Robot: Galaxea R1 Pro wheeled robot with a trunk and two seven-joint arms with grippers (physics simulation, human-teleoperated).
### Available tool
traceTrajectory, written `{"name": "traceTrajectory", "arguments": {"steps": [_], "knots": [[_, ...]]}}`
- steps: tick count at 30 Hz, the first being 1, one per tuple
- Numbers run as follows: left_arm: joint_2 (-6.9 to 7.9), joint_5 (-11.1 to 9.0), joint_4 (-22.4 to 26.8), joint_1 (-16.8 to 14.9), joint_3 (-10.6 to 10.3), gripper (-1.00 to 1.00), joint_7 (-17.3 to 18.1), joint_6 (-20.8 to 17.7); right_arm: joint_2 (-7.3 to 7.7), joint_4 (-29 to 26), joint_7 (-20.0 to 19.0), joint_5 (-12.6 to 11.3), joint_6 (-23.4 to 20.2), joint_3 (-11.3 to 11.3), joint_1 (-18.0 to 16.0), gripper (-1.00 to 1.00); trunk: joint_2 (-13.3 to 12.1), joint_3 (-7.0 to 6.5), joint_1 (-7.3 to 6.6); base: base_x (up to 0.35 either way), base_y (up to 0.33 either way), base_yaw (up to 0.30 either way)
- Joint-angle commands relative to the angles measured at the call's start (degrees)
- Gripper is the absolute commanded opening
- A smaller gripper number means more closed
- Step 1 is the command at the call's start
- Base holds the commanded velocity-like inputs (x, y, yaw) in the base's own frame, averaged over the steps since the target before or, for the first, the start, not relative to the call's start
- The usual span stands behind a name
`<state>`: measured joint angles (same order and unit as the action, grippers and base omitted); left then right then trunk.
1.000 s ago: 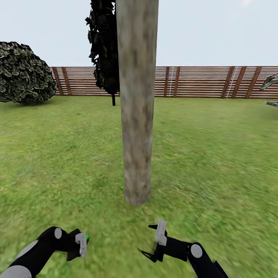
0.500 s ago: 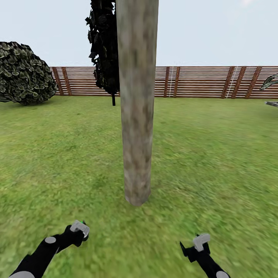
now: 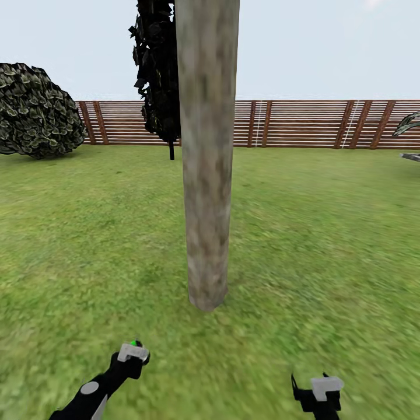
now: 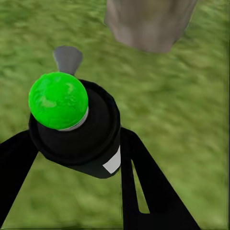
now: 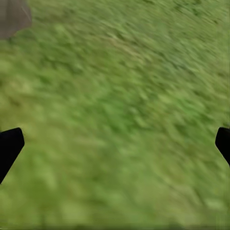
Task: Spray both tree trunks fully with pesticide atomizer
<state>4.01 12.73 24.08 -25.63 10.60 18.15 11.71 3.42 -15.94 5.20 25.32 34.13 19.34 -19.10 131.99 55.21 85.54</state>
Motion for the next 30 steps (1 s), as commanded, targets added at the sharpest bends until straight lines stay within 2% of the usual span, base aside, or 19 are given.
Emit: {"name": "traceTrajectory", "arguments": {"steps": [1,4,5,8,18,23,24,28,30], "knots": [[-0.01,0.3,-0.3,0.3,0.5,-1.0,0.3,1.5,-0.11,0.5,0.3,0.6,0.2,0.2,-0.1,1.0,0.0,0.05,-0.01,0.0,0.0,0.0],[0.02,-0.2,-0.4,0.5,0.6,-1.0,0.3,4.2,-0.28,3.1,0.3,0.7,0.2,0.1,0.0,1.0,0.0,0.05,-0.01,0.0,0.0,0.0],[-0.06,-1.6,-0.4,0.5,0.5,-1.0,0.3,5.1,-0.31,4.7,0.3,0.7,0.3,0.2,0.0,1.0,0.0,0.05,-0.01,0.068,0.0,0.0],[-0.32,-2.9,-0.4,0.6,0.5,-1.0,0.3,5.5,-0.36,5.4,0.3,0.5,0.4,0.2,0.0,1.0,0.0,0.05,-0.01,0.19,-0.002,0.0],[-0.62,-3.1,-0.2,0.6,0.6,-1.0,0.3,5.6,-0.65,5.6,0.5,0.4,0.6,0.2,0.0,1.0,0.0,0.05,-0.01,0.237,-0.115,0.0],[-0.59,-3.3,-0.2,0.6,0.6,-1.0,0.3,5.6,-0.71,5.7,0.7,0.4,0.5,0.3,0.0,1.0,0.0,0.05,-0.01,0.068,-0.245,-0.258],[-2.24,-2.6,0.0,0.4,0.0,-1.0,-2.5,3.7,-0.56,5.6,0.7,0.4,0.6,0.4,0.0,1.0,0.0,0.05,-0.01,0.0,0.0,-0.001],[-2.79,-2.5,0.4,0.3,-0.7,-1.0,-2.5,-3.1,-0.45,5.6,0.8,0.4,0.6,0.4,0.0,1.0,0.0,0.05,-0.01,0.0,0.0,0.0],[-2.88,-2.4,0.5,0.3,-1.1,-1.0,-2.5,-4.7,-0.52,5.6,0.8,0.3,0.6,0.4,0.0,1.0,0.0,0.05,-0.01,0.0,0.0,0.0]]}}
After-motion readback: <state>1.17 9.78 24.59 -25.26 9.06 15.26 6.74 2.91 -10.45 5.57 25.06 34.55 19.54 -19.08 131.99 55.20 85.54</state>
